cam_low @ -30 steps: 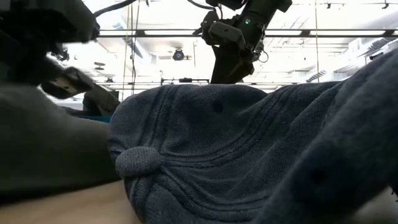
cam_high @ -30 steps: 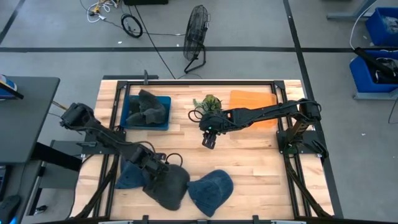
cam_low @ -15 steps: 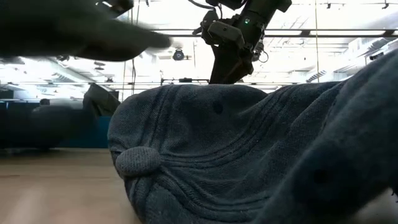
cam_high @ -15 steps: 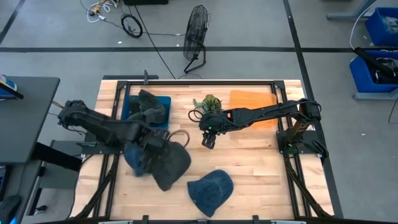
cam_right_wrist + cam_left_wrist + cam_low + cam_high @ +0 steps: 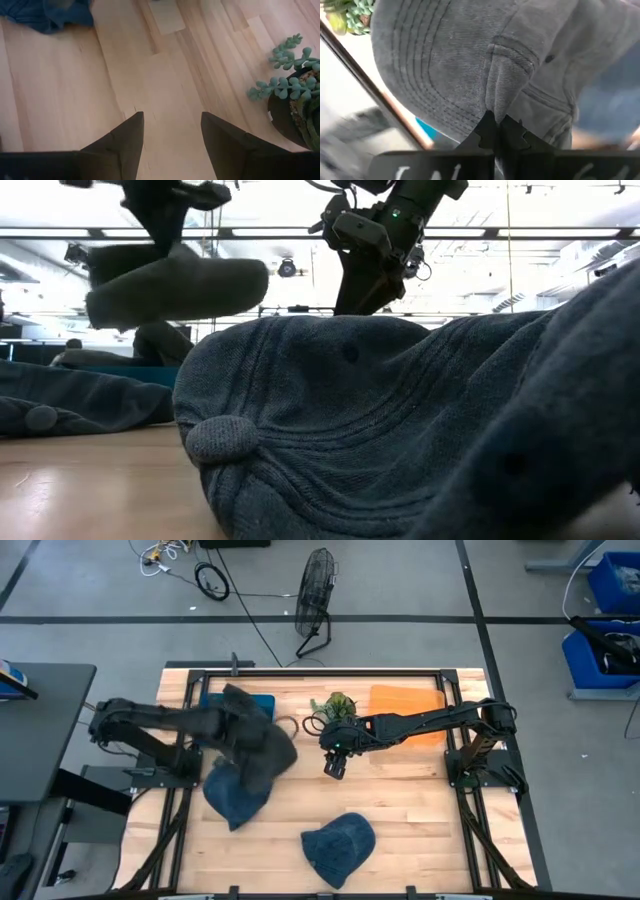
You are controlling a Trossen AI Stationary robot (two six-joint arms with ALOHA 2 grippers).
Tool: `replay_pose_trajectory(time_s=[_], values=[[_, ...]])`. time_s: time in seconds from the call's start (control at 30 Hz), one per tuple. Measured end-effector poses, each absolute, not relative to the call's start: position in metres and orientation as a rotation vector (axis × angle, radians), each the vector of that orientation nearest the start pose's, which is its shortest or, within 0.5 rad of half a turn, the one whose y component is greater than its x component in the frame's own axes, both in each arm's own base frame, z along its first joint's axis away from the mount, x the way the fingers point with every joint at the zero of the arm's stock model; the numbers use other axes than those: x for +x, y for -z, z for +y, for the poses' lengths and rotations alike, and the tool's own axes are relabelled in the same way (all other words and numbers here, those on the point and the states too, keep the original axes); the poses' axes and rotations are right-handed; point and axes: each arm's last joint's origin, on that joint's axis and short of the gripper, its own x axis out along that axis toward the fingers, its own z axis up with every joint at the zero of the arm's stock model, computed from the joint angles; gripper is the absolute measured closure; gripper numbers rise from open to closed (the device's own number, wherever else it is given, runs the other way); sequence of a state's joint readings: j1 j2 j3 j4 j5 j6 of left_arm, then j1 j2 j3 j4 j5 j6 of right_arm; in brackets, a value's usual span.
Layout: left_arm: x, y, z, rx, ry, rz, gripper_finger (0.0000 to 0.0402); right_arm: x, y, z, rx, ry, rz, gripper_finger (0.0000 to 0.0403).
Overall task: Pick & Place hat
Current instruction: Put the black cap into the blue bin
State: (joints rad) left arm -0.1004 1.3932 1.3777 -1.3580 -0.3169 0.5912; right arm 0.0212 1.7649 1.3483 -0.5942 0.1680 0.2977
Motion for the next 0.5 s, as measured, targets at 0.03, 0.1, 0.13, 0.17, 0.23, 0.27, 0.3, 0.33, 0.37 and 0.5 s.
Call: replay_pose_trajectory(time_s=[0.03,0.1,0.13,0.17,0.23,0.27,0.3,0.33,0.37,0.5], values=[[0.236,-0.328,-0.004,0.843,0.271,1.389,0.0398,0.370,-0.237,0.003,0.176,0.282,0.977,0.0199],[0.232,-0.329,0.019,0.990,0.398,1.426,0.0398,0.371,-0.237,0.003,0.176,0.282,0.976,0.0199],[0.229,-0.329,0.030,1.052,0.458,1.452,0.0398,0.371,-0.237,0.003,0.176,0.282,0.976,0.0199],[0.226,-0.329,0.041,1.087,0.501,1.475,0.0398,0.371,-0.237,0.003,0.176,0.282,0.976,0.0199],[0.221,-0.329,0.063,1.059,0.491,1.515,0.0398,0.371,-0.237,0.003,0.176,0.282,0.976,0.0199],[0.218,-0.329,0.073,1.025,0.465,1.534,0.0398,0.371,-0.237,0.003,0.176,0.282,0.976,0.0199],[0.214,-0.328,0.082,0.987,0.445,1.556,0.0398,0.371,-0.237,0.003,0.176,0.282,0.977,0.0199],[0.209,-0.328,0.091,0.946,0.428,1.578,0.0398,0.371,-0.237,0.003,0.175,0.281,0.977,0.0199],[0.204,-0.328,0.099,0.904,0.413,1.594,0.0398,0.371,-0.237,0.003,0.173,0.281,0.977,0.0199],[0.192,-0.326,0.121,0.817,0.444,1.591,0.0398,0.371,-0.237,0.003,0.150,0.267,0.973,0.0199]])
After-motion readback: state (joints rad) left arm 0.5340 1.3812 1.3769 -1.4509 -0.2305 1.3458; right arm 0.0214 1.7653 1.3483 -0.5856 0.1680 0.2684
